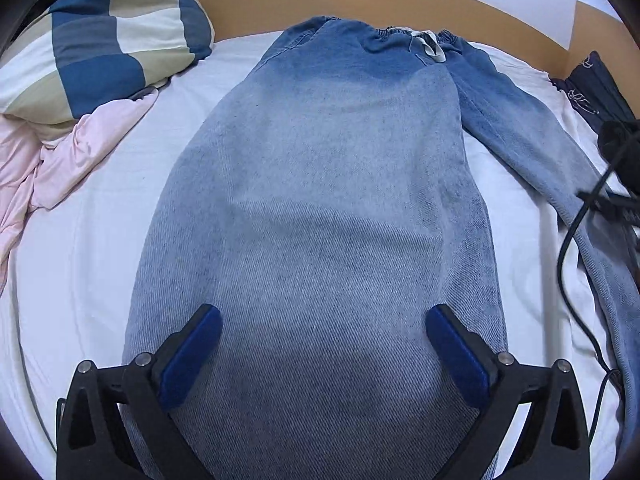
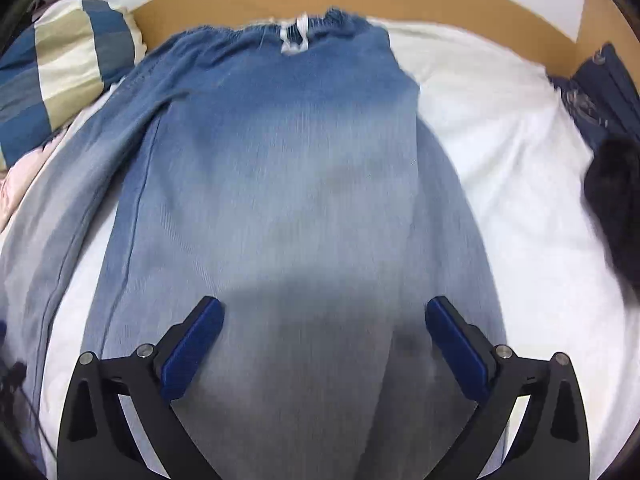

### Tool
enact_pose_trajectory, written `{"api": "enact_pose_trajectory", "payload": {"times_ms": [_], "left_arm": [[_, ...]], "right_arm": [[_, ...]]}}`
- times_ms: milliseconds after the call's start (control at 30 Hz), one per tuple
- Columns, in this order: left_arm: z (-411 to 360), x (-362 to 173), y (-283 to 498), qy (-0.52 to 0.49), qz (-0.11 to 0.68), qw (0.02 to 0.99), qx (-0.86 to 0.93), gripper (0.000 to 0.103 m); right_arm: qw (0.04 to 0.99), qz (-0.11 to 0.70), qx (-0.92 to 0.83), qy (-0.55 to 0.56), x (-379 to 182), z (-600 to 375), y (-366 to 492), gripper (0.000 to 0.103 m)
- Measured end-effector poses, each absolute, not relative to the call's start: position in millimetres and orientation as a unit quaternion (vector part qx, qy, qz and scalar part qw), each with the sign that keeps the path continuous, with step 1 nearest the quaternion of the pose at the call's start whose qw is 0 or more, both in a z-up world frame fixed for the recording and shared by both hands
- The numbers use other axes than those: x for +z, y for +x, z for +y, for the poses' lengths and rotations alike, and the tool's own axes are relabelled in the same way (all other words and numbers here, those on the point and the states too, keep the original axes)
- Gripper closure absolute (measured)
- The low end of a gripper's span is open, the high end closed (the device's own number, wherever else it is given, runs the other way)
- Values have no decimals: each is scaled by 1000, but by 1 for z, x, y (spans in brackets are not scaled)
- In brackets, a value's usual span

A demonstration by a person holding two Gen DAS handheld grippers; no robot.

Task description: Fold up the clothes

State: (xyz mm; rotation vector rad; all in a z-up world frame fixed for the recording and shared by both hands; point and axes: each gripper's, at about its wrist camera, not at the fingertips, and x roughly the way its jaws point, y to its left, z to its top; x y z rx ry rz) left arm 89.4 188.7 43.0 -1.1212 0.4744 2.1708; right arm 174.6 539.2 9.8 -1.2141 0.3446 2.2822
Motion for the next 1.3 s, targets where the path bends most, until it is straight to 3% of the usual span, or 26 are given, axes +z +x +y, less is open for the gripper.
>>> {"api": "enact_pose_trajectory", "payload": {"times_ms": [133, 200, 500, 1300], "left_arm": [[182, 42, 96, -431, 170, 304, 832, 0], [175, 43, 107, -433, 165, 299, 834, 0], [146, 20, 137, -430, 161, 307, 834, 0], [148, 23, 132, -434, 168, 316, 827, 0]], "right_arm": [[260, 140, 849, -438, 9, 512, 226, 0], [258, 97, 856, -436, 8, 489, 247, 0], [255, 147, 861, -416, 9, 441, 351, 0], [247, 158, 863, -411, 11, 433, 371, 0]]}}
